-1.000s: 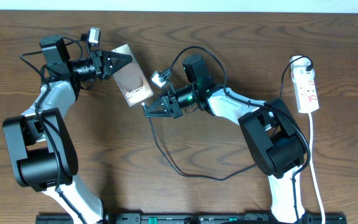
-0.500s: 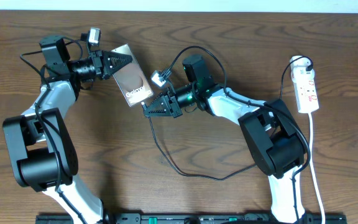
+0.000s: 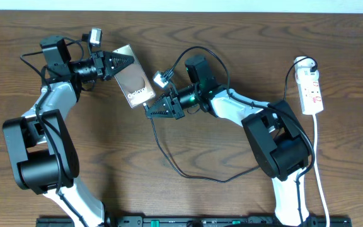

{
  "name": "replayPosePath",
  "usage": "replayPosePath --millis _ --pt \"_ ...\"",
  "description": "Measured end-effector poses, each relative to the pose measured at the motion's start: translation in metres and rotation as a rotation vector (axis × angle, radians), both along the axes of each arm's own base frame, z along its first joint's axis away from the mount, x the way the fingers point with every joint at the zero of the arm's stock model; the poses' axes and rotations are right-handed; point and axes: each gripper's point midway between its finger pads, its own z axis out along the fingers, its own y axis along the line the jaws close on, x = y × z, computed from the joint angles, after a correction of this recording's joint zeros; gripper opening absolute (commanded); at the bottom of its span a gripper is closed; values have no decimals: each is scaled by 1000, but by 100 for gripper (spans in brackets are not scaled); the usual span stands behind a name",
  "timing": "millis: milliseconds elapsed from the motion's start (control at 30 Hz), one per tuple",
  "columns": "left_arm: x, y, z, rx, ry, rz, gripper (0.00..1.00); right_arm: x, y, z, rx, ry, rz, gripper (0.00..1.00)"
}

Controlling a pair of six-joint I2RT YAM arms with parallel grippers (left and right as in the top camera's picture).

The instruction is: Plug charger to phone and switch on socket

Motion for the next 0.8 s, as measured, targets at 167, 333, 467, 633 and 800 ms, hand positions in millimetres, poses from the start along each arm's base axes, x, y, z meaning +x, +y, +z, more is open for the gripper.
replayPosePath --millis 167,333,467,633,800 --pt "0 0 0 0 0 0 8 1 0 -1 -5 4 -5 1" --pt "0 0 0 0 0 0 7 4 1 -2 -22 17 -25 1" --pt "0 0 0 1 -4 0 8 4 1 -2 -25 21 -28 1" --pt "0 0 0 2 -8 0 7 3 1 -1 -17 16 -21 1" --pt "0 0 0 8 -25 -1 8 2 1 1 -6 14 -11 1"
